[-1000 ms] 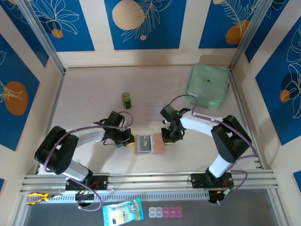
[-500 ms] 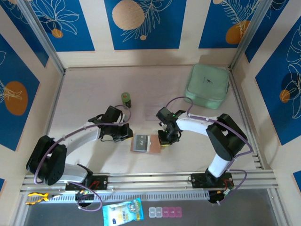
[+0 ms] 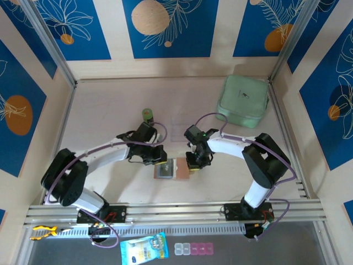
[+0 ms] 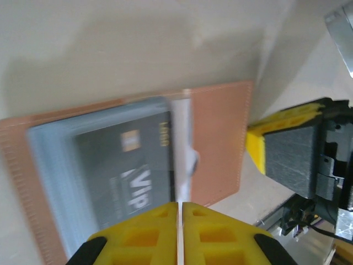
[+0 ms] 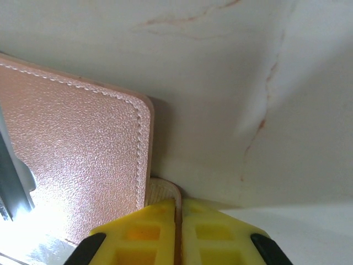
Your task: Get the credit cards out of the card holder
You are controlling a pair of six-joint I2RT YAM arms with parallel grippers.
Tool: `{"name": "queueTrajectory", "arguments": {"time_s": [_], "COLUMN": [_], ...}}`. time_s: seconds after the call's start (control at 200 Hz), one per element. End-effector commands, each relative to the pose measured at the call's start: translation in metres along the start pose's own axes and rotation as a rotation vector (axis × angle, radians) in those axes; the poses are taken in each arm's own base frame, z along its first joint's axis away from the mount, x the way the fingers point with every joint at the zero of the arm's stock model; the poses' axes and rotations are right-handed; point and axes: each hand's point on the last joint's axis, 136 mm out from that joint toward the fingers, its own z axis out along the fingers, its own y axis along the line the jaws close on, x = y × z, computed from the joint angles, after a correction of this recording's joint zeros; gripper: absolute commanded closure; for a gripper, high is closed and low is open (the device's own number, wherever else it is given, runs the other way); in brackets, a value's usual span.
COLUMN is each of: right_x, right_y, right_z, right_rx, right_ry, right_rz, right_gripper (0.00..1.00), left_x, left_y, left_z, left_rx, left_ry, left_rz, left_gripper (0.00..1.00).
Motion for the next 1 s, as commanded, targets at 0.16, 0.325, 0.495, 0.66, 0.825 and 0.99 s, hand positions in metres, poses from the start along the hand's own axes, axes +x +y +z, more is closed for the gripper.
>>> {"name": "queueTrajectory", "arguments": {"time_s": [0.16, 0.325, 0.495, 0.66, 0.825, 0.99], "right_x": [-0.006, -0.011, -0.008, 0.0, 0.009, 0.012], "right_y": [0.001, 0.001, 0.0, -0.005, -0.018, -0.02], "right_z": [-0.01, -0.015, -0.017, -0.026, -0.042, -0.065], "right_rx": [-0.002, -0.022, -0.027, -0.011, 0.044, 0.053], "right_ry": [-0.031, -0.044, -0.045, -0.053, -0.069, -0.103], "right_rz": [-0.003, 0.015, 0.019, 0.033, 0.045, 0.056], "right_gripper": [0.9, 0.9, 0.88, 0.81, 0.73, 0.73], "left_x": [-0.001, 0.007, 0.011, 0.015, 0.017, 0.017], "left_y": [-0.033, -0.031, -0.023, -0.013, -0.009, -0.009], "left_z": [0.032, 0.047, 0.056, 0.062, 0.064, 0.064], "left_rx": [0.036, 0.019, -0.005, -0.038, -0.045, -0.043], "left_ry": [0.077, 0.118, 0.144, 0.166, 0.172, 0.171], "left_rz": [0.059, 0.069, 0.057, 0.039, 0.028, 0.027], "left_gripper": [0.89, 0.89, 0.9, 0.89, 0.89, 0.89]}}
